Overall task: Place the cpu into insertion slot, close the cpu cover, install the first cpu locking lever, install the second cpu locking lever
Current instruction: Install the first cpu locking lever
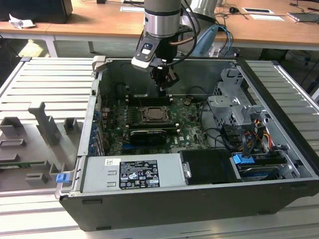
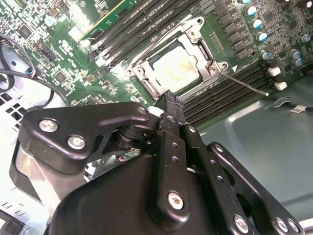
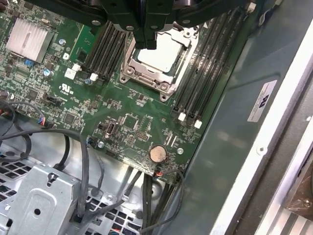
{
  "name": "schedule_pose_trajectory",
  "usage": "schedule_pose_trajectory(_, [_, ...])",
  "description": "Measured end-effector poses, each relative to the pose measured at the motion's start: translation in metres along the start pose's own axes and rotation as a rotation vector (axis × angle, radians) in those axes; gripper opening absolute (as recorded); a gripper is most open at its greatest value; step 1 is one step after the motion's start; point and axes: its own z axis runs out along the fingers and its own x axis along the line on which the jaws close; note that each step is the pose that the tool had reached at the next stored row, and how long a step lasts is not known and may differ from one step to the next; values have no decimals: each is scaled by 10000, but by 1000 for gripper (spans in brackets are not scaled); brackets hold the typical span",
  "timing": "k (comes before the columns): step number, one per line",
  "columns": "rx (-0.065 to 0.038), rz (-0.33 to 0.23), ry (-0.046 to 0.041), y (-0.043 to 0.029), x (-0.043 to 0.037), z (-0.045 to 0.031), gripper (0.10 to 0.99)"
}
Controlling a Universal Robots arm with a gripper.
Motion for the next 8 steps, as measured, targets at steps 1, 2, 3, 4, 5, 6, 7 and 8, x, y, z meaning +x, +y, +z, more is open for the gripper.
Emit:
schedule_pose_trajectory(1, [-8, -132, 5, 0, 0, 0, 110])
schedule_pose_trajectory(2, [-16, -283, 11, 0, 0, 0, 110])
schedule_pose_trajectory(3, [-22, -393, 16, 0, 0, 0, 110])
schedule_pose_trajectory(4, [-25, -466, 19, 0, 0, 0, 110])
schedule_pose_trajectory(5, [-30, -543, 22, 0, 0, 0, 110])
schedule_pose_trajectory(6, [-33, -591, 24, 0, 0, 0, 110])
schedule_pose_trajectory(7, [-36, -646, 26, 0, 0, 0, 110])
schedule_pose_trajectory(8, [-38, -689, 28, 0, 0, 0, 110])
